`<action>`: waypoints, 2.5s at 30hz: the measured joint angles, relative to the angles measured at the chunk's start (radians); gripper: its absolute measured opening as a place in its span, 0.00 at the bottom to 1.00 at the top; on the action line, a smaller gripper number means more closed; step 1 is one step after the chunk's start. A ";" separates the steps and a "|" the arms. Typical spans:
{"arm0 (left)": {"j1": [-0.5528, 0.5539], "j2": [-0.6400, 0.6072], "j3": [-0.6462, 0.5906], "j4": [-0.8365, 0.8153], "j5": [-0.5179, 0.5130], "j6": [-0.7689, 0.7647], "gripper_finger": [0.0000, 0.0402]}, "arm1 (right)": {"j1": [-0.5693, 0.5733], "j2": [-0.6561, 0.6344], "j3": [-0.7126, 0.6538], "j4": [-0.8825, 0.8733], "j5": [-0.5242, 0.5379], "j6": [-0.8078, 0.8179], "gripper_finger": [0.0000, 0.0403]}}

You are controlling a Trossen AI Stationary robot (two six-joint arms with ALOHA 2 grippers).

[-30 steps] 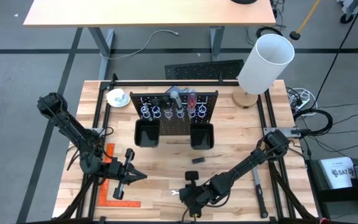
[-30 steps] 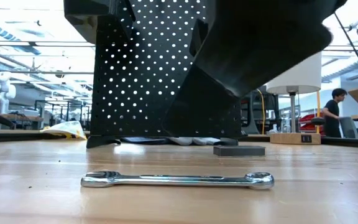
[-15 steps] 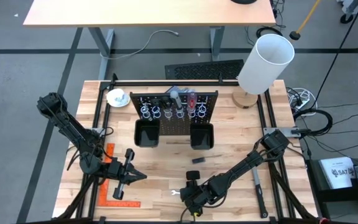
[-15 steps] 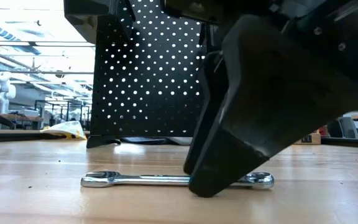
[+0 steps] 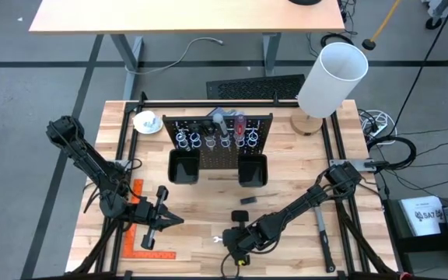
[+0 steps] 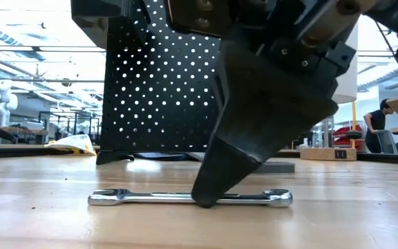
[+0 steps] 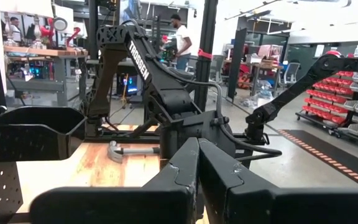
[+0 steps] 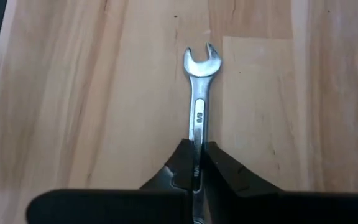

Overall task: Hang tools onto peg board
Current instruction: Hang the silver wrench on the black peg board

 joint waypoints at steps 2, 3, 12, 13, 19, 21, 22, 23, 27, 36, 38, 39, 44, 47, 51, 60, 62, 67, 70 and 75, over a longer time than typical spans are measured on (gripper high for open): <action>0.000 0.000 0.000 0.003 0.000 0.000 0.04 | 0.000 0.000 0.000 0.001 0.003 -0.004 0.01; 0.000 0.000 0.000 0.009 0.000 0.000 0.04 | 0.000 0.000 -0.001 0.002 0.002 -0.005 0.01; 0.000 0.000 0.011 0.077 0.009 0.035 0.04 | 0.000 -0.001 -0.002 0.009 0.006 -0.022 0.00; 0.000 0.000 0.014 0.078 0.011 0.043 0.04 | 0.001 -0.002 -0.002 0.009 0.009 -0.025 0.00; -0.001 0.000 0.018 0.077 0.140 0.050 0.04 | 0.013 -0.021 -0.005 0.019 0.016 -0.056 0.00; -0.003 0.000 0.019 0.055 0.181 0.038 0.04 | 0.020 -0.032 -0.008 0.017 0.023 -0.075 0.00; -0.003 0.000 0.019 0.033 0.188 0.022 0.04 | 0.026 -0.036 -0.009 0.011 0.034 -0.080 0.00; -0.003 0.000 0.019 0.008 0.189 0.002 0.04 | 0.030 -0.041 -0.009 0.011 0.042 -0.084 0.00; -0.001 0.000 0.019 -0.077 0.178 -0.060 0.04 | 0.050 -0.056 -0.006 -0.012 0.052 -0.104 0.04; 0.005 0.000 0.019 -0.114 0.163 -0.107 0.04 | 0.060 -0.056 -0.006 -0.129 0.060 -0.051 0.36; 0.005 0.000 0.019 -0.162 0.159 -0.154 0.04 | 0.060 -0.056 -0.005 -0.143 0.062 -0.046 0.41; 0.005 0.000 0.019 -0.186 0.150 -0.176 0.04 | 0.060 -0.056 -0.005 -0.148 0.065 -0.039 0.42; 0.005 0.023 0.019 -0.268 0.127 -0.291 0.06 | 0.061 -0.056 -0.005 -0.152 0.059 -0.027 0.42; 0.005 0.071 0.019 -0.296 0.129 -0.367 0.09 | 0.063 -0.057 -0.004 -0.160 0.035 -0.026 0.39; 0.005 0.181 0.019 -0.309 0.137 -0.485 0.12 | 0.063 -0.060 -0.003 -0.206 -0.008 0.007 0.33; 0.016 0.417 0.047 -0.141 0.166 -0.549 0.12 | 0.058 -0.053 -0.001 -0.211 -0.045 0.017 0.23; 0.028 0.443 0.061 -0.141 0.176 -0.549 0.12 | 0.056 -0.052 -0.001 -0.207 -0.056 0.009 0.19; 0.063 0.473 0.082 -0.141 0.194 -0.548 0.12 | 0.050 -0.048 0.001 -0.200 -0.089 -0.001 0.07; 0.077 0.482 0.088 -0.145 0.195 -0.546 0.12 | 0.052 -0.046 0.000 -0.193 -0.090 -0.009 0.02; 0.090 0.516 0.095 -0.153 0.195 -0.552 0.12 | 0.050 -0.044 -0.002 -0.177 -0.100 -0.017 0.00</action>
